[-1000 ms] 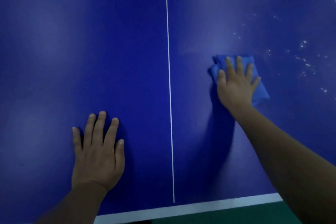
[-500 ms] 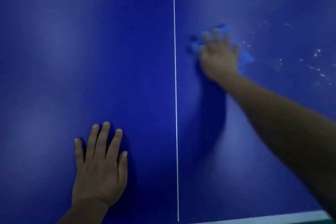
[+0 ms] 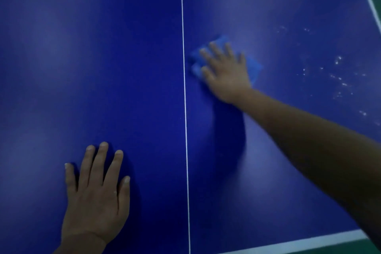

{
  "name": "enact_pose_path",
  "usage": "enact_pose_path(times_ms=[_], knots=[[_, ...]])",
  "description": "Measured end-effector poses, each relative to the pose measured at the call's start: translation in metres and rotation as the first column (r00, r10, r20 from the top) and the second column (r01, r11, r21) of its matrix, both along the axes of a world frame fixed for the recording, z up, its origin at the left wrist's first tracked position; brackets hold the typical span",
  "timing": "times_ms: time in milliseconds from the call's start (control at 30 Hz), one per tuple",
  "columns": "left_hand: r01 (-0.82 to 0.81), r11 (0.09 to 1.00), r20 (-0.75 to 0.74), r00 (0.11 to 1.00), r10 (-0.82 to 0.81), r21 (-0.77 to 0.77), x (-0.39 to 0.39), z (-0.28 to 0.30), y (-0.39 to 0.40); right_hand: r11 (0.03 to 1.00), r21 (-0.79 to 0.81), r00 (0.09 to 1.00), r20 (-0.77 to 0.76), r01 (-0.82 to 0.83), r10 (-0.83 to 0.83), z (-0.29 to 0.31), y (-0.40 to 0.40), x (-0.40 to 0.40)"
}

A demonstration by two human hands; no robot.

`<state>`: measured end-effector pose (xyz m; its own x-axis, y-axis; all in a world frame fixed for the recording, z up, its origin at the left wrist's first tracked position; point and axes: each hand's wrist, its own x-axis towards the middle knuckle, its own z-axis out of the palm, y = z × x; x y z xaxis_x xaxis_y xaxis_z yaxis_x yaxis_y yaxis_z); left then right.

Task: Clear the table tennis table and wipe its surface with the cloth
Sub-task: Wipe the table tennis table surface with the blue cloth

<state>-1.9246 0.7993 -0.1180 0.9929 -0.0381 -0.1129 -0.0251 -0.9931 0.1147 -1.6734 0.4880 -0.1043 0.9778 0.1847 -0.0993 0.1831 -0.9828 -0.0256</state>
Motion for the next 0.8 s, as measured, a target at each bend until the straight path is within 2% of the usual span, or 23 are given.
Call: enact_pose_path(times_ms=[100, 167, 267, 333, 400, 433, 500, 533, 600, 667, 733, 800], knots=[[0.007, 1.0, 0.003, 1.0, -0.007, 0.006, 0.001, 0.0, -0.002, 0.932, 0.016, 0.932, -0.021, 0.363, -0.363, 0.003, -0.081, 0.037], [0.009, 1.0, -0.004, 1.0, -0.009, 0.006, 0.002, 0.001, -0.001, 0.916, 0.052, 0.918, -0.036, 0.397, -0.396, 0.004, -0.092, 0.025], [-0.003, 1.0, -0.016, 1.0, 0.003, 0.005, 0.001, 0.002, -0.002, 0.977, 0.029, 0.977, -0.002, 0.212, -0.212, -0.002, -0.064, -0.054], [-0.008, 1.0, -0.019, 1.0, 0.008, 0.0, 0.0, 0.003, -0.003, 0.998, 0.028, 0.999, -0.002, -0.053, 0.053, -0.002, -0.045, -0.144], [-0.005, 1.0, -0.023, 1.0, 0.006, 0.012, 0.001, 0.003, -0.003, 0.931, 0.04, 0.931, -0.016, -0.364, 0.364, 0.002, -0.044, -0.219], [-0.003, 1.0, -0.024, 1.0, 0.003, 0.017, 0.002, 0.003, -0.003, 0.882, 0.044, 0.881, -0.044, -0.468, 0.47, 0.003, -0.052, -0.23], [-0.004, 1.0, -0.018, 1.0, 0.004, 0.015, 0.001, 0.003, -0.003, 0.843, 0.019, 0.841, -0.057, -0.538, 0.538, 0.006, -0.065, -0.196], [-0.004, 1.0, -0.014, 1.0, 0.004, 0.009, 0.002, 0.004, -0.004, 0.873, -0.011, 0.872, -0.04, -0.488, 0.488, 0.003, -0.068, -0.165], [0.0, 1.0, -0.007, 1.0, 0.0, -0.008, 0.002, 0.003, -0.005, 0.977, 0.005, 0.977, -0.003, -0.214, 0.214, -0.001, -0.063, -0.098], [0.001, 1.0, 0.008, 1.0, -0.001, -0.012, 0.002, 0.003, -0.005, 0.998, 0.056, 1.0, 0.002, 0.013, -0.013, 0.002, -0.042, -0.043], [0.0, 1.0, 0.018, 1.0, 0.0, -0.008, 0.001, 0.002, -0.005, 0.997, 0.066, 0.999, -0.001, 0.034, -0.034, 0.003, -0.007, -0.015], [-0.007, 1.0, 0.023, 1.0, 0.007, -0.02, 0.001, 0.003, -0.005, 0.991, 0.032, 0.992, 0.004, -0.128, 0.127, 0.001, 0.029, -0.021]])
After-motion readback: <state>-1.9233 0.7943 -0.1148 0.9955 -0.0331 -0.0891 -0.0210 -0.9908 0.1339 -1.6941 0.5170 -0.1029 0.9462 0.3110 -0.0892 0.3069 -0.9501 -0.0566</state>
